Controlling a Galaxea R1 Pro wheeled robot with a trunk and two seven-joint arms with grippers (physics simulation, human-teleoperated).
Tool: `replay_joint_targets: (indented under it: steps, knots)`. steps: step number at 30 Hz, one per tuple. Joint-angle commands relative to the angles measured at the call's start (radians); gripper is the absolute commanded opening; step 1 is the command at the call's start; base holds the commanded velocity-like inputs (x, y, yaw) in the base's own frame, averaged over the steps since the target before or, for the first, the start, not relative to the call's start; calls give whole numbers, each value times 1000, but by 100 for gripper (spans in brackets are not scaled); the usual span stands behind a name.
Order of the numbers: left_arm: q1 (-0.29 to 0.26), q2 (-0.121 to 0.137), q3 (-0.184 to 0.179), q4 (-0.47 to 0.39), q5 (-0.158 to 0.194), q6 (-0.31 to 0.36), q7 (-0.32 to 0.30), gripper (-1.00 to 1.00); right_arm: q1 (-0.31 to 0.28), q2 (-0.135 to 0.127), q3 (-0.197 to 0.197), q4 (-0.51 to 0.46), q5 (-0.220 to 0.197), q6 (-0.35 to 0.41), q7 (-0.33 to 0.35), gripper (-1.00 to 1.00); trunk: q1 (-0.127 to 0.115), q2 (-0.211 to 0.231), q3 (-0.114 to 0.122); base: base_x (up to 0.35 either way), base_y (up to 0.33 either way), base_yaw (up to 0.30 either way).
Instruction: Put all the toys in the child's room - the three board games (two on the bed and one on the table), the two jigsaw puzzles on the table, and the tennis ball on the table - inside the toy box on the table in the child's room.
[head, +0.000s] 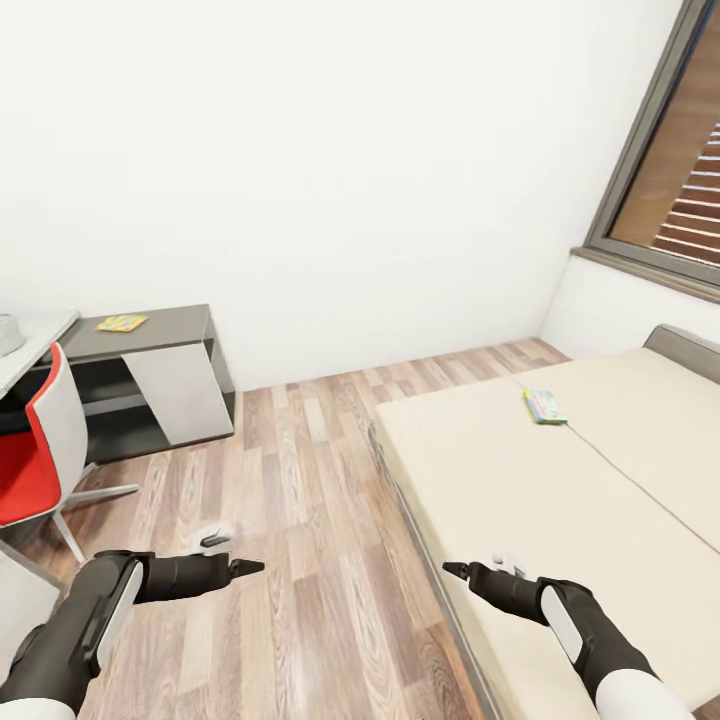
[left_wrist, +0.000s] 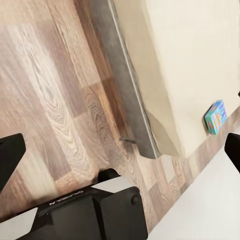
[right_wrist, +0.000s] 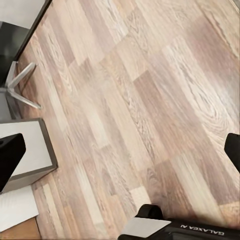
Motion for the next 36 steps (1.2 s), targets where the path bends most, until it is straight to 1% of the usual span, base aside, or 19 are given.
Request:
replay_joint_targets:
  steps: [1, 8, 14, 17, 22, 36]
  knots:
    - [-1, 0, 1, 0, 1, 8, -3, 100, 0, 1, -3, -1, -4, 7, -2, 100, 0, -2, -2, -94, 0, 283]
    - [-1, 0, 1, 0, 1, 8, -2, 100, 0, 2, 0, -1, -4, 7, -15, 100, 0, -2, -2, -62, 0, 285]
    - [-1, 0, 1, 0, 1, 8, -2, 100, 0, 2, 35, -1, -4, 7, -19, 100, 0, -2, -2, -126, 0, 288]
    - [-1, 0, 2, 0, 1, 8, -2, 100, 0, 2, 44, -1, -4, 7, -19, 100, 0, -2, -2, -37, 0, 225]
    - [-1, 0, 2, 0, 1, 8, -2, 100, 0, 2, 53, -1, -4, 7, -20, 100, 0, -2, -2, -13, 0, 82]
    - [-1, 0, 2, -1, 2, 8, -3, 100, 0, 2, 55, -1, -4, 7, -20, 100, 0, -2, -2, -52, -14, 98]
